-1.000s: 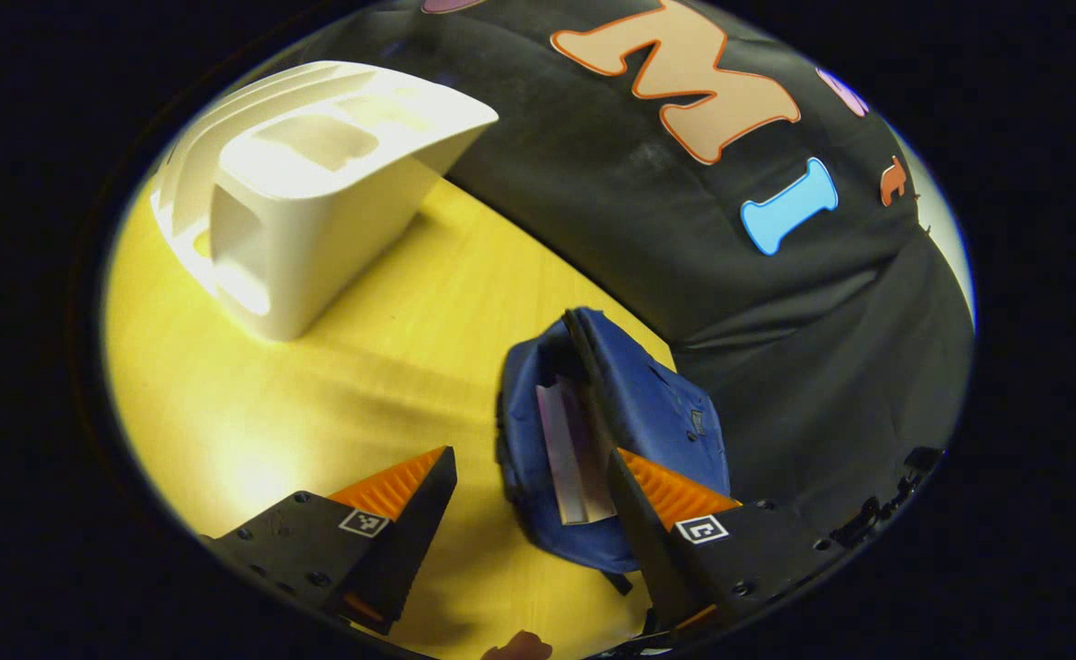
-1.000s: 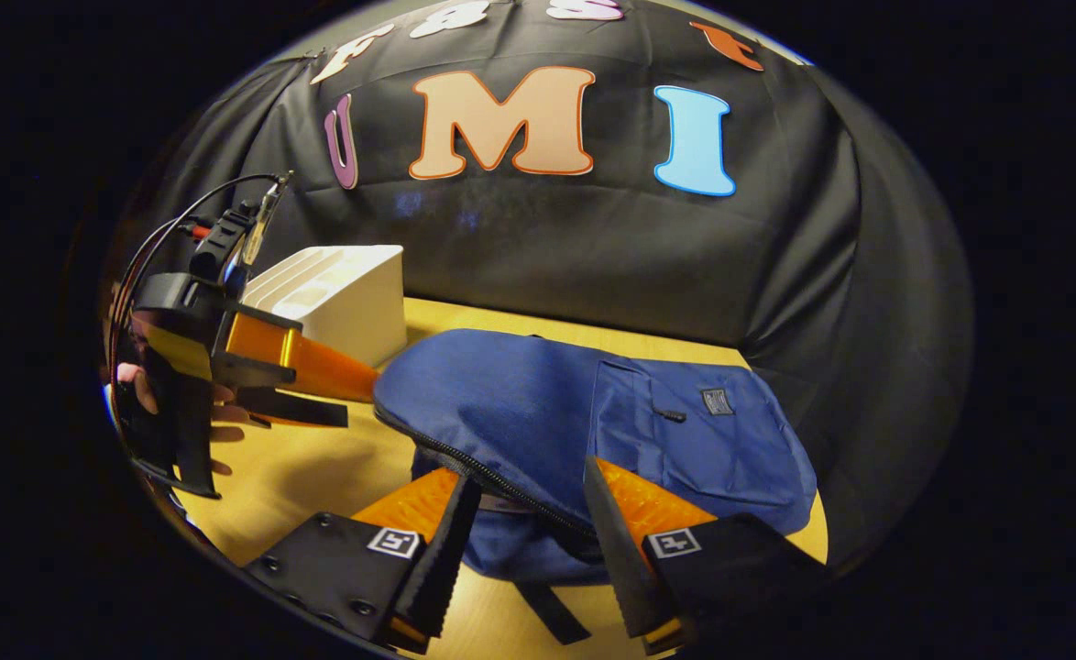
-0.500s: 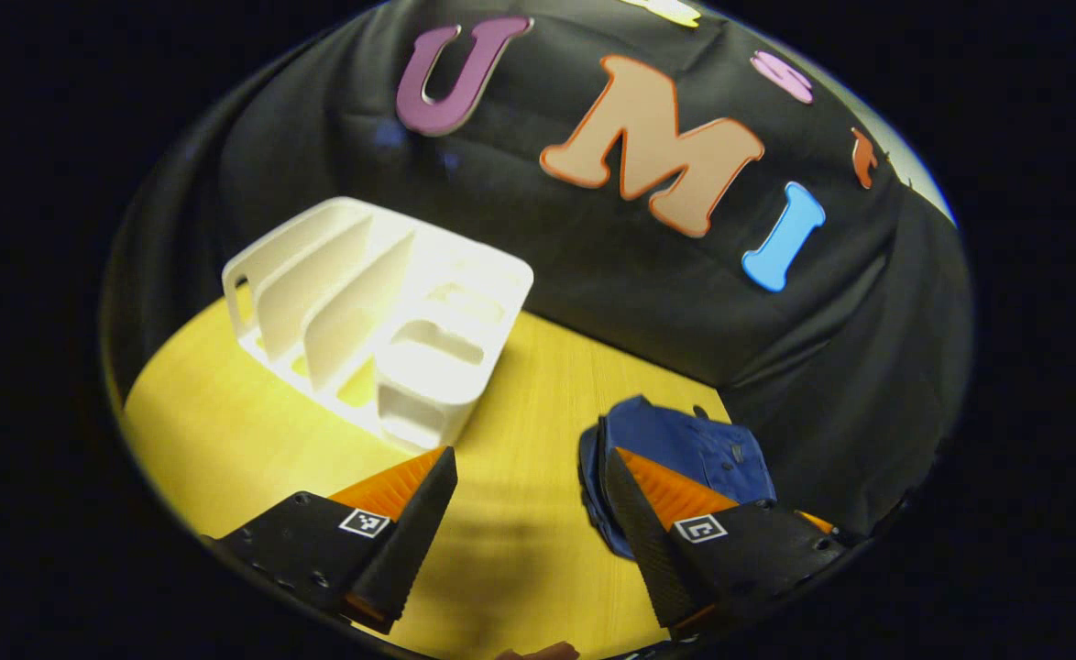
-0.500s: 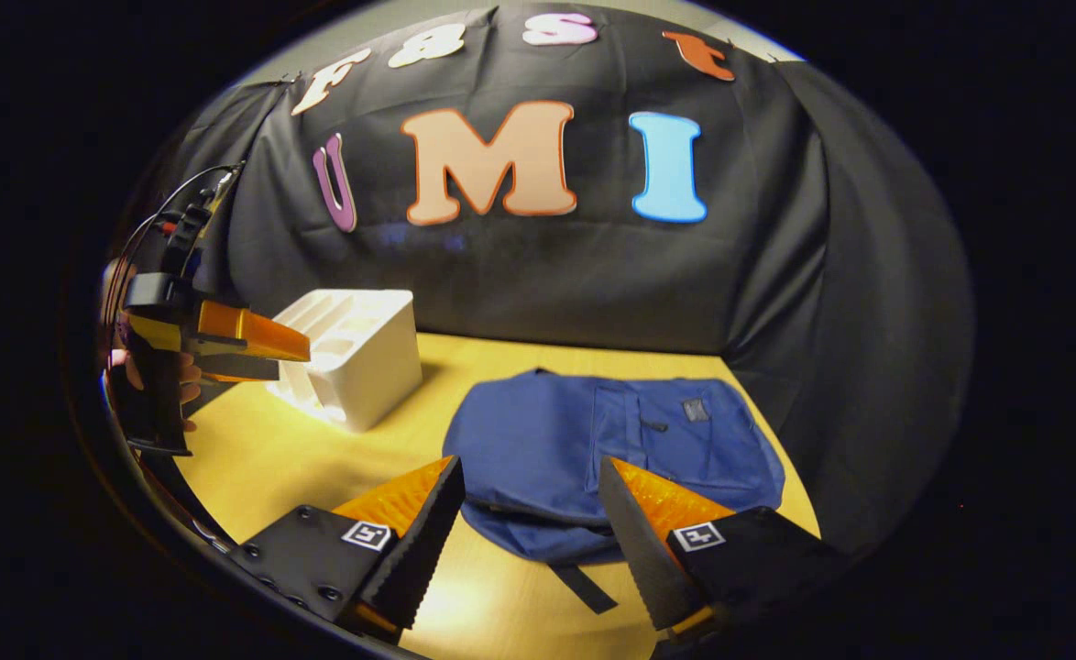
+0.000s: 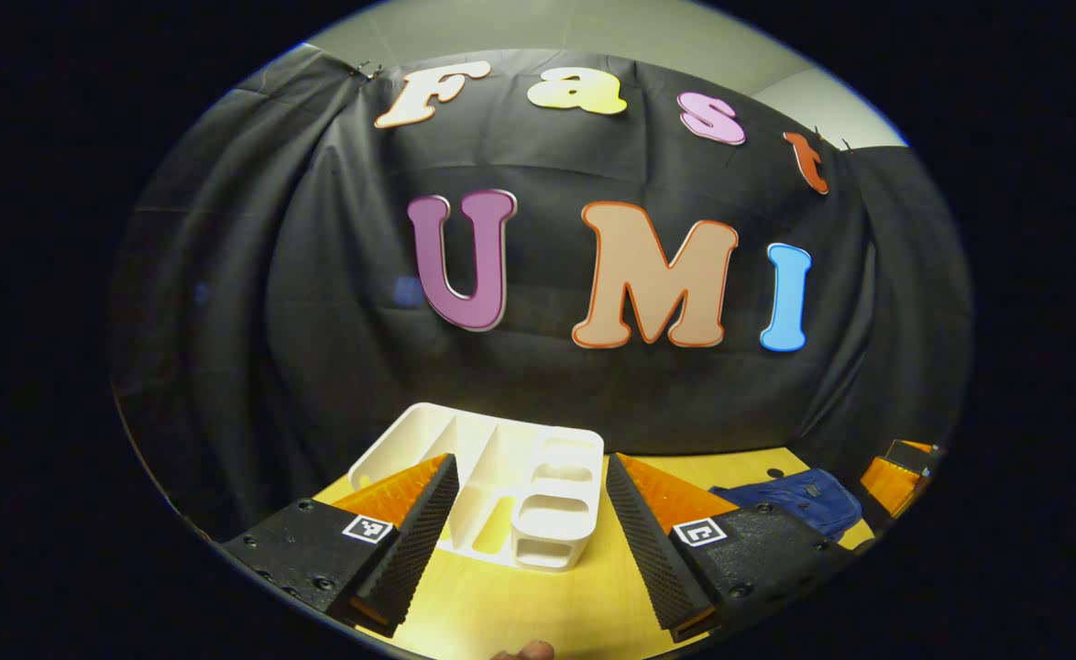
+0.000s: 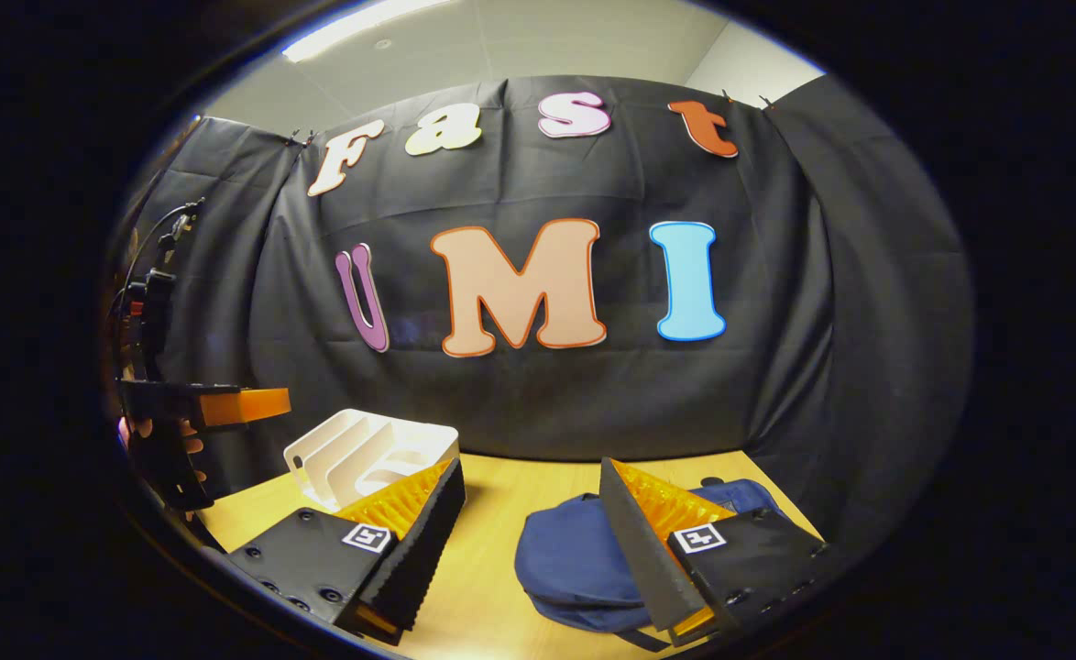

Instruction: Open the schoolbag, grab two books from the bookshelf and put them into the schoolbag.

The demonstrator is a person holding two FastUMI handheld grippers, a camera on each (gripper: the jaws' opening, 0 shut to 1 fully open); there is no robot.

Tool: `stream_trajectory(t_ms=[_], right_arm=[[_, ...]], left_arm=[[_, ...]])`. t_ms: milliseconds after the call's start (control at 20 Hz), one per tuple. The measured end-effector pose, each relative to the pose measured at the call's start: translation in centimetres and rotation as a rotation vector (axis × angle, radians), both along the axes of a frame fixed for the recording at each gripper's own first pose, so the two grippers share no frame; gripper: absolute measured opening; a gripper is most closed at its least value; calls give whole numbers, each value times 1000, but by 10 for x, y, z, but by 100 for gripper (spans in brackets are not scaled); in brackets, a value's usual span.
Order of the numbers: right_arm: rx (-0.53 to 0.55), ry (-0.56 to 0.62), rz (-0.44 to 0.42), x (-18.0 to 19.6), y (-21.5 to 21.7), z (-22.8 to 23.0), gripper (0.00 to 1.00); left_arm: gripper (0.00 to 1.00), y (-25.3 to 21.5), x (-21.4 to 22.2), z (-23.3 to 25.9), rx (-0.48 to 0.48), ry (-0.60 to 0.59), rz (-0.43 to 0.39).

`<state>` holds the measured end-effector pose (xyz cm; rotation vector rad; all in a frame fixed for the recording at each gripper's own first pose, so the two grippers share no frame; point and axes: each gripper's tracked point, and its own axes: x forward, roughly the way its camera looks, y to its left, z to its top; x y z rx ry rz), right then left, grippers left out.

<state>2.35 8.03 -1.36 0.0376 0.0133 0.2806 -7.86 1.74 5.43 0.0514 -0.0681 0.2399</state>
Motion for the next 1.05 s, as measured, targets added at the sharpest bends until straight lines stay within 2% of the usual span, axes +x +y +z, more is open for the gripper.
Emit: stream_trajectory(t_ms=[50, 100, 300, 350, 500, 650, 700, 800, 1050], right_arm=[[0, -16, 0, -2, 6, 5, 95], [-3, -33, -2, -5, 11, 9, 92], [-10, -66, -8, -13, 32, 16, 92], [-10, -74, -12, -15, 35, 19, 92], [-15, -97, -26, -21, 44, 26, 92], [-22, -115, -42, -26, 50, 31, 92], [-23, -121, -45, -28, 53, 34, 95], [-22, -126, -51, -31, 57, 34, 91], [-37, -116, -80, -38, 62, 34, 95]], left_arm=[[91, 2, -5, 2, 4, -12, -4], [92, 0, -6, 4, 3, -27, -16], [98, 2, -11, 9, -47, -65, -59], [94, 9, -12, 9, -49, -67, -59], [94, 28, -17, 15, -43, -71, -69], [94, 28, -19, 11, -51, -59, -96], [94, 29, -17, 9, -51, -56, -104], [94, 30, -15, 6, -50, -41, -122], [95, 33, -13, -1, -34, -16, -155]])
